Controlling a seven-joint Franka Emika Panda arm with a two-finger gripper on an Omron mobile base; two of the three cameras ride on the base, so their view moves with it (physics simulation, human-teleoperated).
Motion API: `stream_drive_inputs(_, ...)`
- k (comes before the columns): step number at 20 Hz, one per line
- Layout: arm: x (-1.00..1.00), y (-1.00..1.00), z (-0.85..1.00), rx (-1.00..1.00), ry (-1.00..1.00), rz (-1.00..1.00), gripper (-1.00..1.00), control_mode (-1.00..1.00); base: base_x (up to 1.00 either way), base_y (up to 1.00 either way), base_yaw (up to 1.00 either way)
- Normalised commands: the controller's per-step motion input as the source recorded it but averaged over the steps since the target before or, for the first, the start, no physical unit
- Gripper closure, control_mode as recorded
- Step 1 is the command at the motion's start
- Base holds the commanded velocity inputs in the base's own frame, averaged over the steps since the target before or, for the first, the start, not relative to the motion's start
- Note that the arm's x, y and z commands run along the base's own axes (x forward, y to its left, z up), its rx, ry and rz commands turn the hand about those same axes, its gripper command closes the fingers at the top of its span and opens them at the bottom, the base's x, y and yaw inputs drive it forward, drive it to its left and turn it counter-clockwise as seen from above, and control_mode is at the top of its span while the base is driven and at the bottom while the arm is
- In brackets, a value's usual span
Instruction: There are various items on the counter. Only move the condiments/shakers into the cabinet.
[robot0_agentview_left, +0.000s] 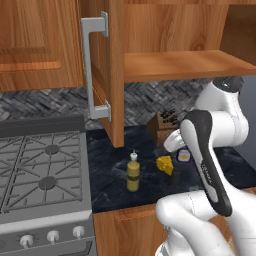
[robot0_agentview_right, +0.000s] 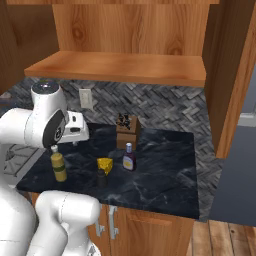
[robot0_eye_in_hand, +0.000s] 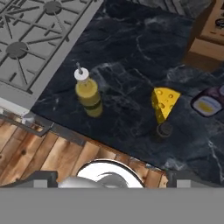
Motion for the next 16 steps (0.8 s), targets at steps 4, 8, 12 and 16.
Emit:
stream_drive_inputs(4,-0.68,0.47,-0.50,-0.06,-0.07,-0.07,-1.00,-1.00,0.00,0.00,0.00)
stream_drive_inputs(8,-0.87,0.42,-0.64,-0.01,-0.04,-0.35,-1.00,-1.00,0.00,0.00,0.00)
stream_drive_inputs(12,-0.78,0.30,-0.61,0.00,0.00,-0.51,-1.00,-1.00,0.00,0.00,0.00)
stream_drive_inputs(16,-0.50,0.39,-0.27,0.00,-0.07,-0.56,-1.00,-1.00,0.00,0.00,0.00)
